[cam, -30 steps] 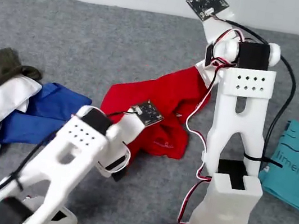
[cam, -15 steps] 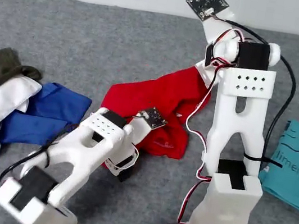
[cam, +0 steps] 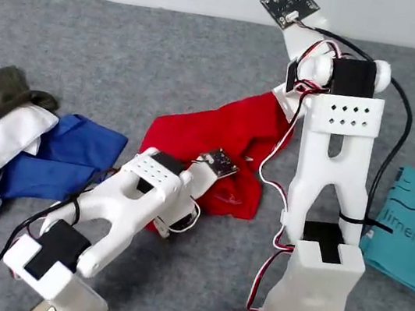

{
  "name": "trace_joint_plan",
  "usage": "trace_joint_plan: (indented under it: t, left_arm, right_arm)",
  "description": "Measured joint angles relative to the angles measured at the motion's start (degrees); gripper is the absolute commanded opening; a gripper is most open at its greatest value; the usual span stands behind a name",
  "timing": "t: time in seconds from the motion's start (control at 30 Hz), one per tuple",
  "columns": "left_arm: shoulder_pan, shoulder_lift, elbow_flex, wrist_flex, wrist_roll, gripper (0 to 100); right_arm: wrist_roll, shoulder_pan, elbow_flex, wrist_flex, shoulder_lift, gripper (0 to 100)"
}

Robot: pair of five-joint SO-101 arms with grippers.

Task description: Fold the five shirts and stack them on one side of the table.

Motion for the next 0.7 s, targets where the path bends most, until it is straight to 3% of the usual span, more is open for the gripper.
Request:
trace_joint_plan:
  t: [0.2, 0.33, 0.7]
  left_arm:
    - [-0.3, -0.1, -5.4, 6.2, -2.6, 1]
    - [-1.4, -7.4, -10.6, 12.7, -3.8, 1]
    - [-14.0, -33.4, -23.4, 15.0, -12.3, 1]
  right_arm:
    - [0.0, 0.1, 0.1, 0.0, -3.7, 0.9]
    - [0.1, 2.2, 0.1, 0.0, -6.5, 0.9]
    - [7.3, 9.1, 0.1, 0.0, -20.0, 0.9]
